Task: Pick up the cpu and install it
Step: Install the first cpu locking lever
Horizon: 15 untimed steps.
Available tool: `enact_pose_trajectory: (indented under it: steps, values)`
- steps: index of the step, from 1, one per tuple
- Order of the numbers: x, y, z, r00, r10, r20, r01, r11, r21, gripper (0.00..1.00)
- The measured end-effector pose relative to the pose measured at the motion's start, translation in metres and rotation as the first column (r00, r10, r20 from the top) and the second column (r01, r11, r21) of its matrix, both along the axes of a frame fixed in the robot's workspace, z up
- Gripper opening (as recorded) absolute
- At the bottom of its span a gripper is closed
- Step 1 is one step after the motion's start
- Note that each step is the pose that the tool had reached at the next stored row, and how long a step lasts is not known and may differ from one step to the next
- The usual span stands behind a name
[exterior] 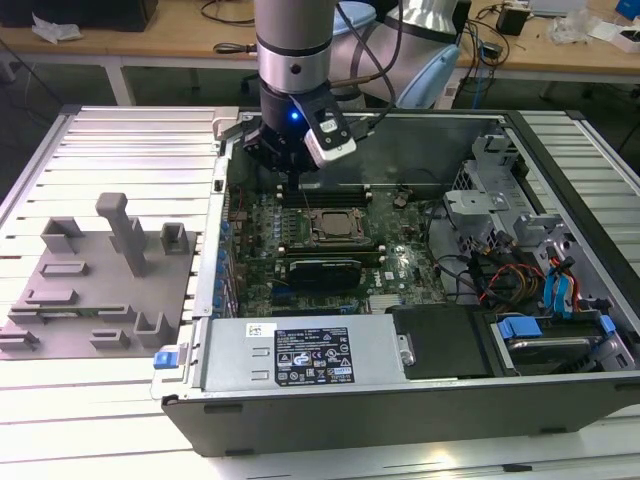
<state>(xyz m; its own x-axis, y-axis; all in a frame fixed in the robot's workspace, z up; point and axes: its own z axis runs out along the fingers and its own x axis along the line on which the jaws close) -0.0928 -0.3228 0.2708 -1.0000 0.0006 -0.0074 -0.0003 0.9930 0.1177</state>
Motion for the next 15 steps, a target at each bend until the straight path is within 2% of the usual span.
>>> enact_pose_trajectory:
  steps: [2,3,4,7,9,11,13,14,15]
  values:
    - [-0.0002,-0.0001,-0.0002,1.0000,0.000,-0.0002,0.000,1.0000,0.0029,0.11]
    - [-0.0002,-0.0001,-0.0007,1.0000,0.000,-0.0001,0.000,0.9999,0.0117,0.11]
    - [-0.0001,0.0000,-0.0012,1.0000,0.000,0.0000,0.000,0.9996,0.0267,0.11]
    - [-0.0012,0.0000,-0.0026,1.0000,0.002,0.0001,-0.002,0.9984,0.0570,0.11]
    - [-0.0028,0.0000,-0.0034,1.0000,0.003,0.0001,-0.003,0.9980,0.0626,0.11]
    - [-0.0042,0.0000,-0.0046,1.0000,0.003,0.0002,-0.003,0.9967,0.0810,0.11]
    - [-0.0042,0.0000,-0.0045,1.0000,0.003,0.0002,-0.003,0.9966,0.0822,0.11]
    - [-0.0042,-0.0001,-0.0046,1.0000,0.004,0.0017,-0.004,0.9958,0.0916,0.11]
    - [-0.0042,0.0000,-0.0047,1.0000,0.003,0.0024,-0.004,0.9953,0.0963,0.11]
